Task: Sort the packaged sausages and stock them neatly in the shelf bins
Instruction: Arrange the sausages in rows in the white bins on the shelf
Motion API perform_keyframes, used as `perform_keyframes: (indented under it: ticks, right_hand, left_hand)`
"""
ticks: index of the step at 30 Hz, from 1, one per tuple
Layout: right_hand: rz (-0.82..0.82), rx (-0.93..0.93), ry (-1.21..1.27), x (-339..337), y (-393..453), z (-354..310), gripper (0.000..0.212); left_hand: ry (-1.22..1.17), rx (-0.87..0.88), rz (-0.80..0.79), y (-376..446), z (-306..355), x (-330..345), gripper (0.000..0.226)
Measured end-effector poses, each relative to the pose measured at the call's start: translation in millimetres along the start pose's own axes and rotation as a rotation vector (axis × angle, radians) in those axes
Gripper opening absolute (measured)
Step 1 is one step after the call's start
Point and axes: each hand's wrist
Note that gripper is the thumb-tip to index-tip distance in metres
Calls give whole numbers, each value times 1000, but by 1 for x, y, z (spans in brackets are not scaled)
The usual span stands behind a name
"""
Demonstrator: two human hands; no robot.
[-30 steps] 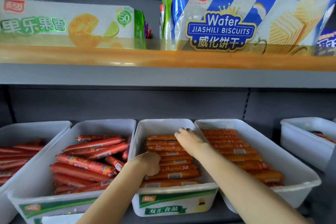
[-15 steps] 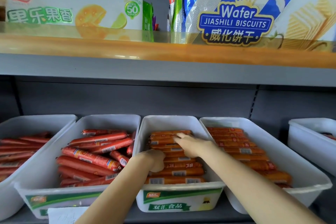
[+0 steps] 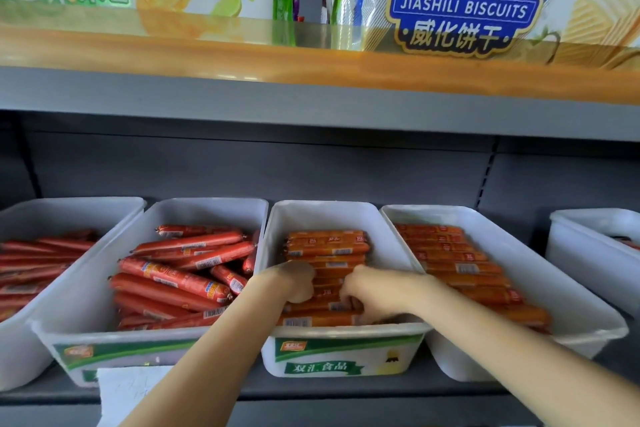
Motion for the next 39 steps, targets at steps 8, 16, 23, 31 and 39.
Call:
perform_keyframes:
  ticks: [8,16,23,31,39]
  right_hand:
    - [390,281,103,-9,33,44,11]
    - [310,210,159,-3,36,47,36]
    - [202,223,122,-11,39,38,62]
    - [30,319,316,5,93,77,49]
    - [153,245,235,-9,72,59,58]
  left_hand:
    - [-70,22,117,-3,2,-5,40]
    - [-26,-12,-34,9,-4,4,56]
    - [-75,30,96,-3,1,-8,58]
    - [93,-48,-86,2,-1,3,40]
    - [14,-40,441,-5,0,-12,31]
Point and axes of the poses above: each hand's wrist, its own y-axis towards the middle knuckle, its own x-axis out of the palm, z = x × y, and after that the axes turned 11 degrees about -x, right-handed
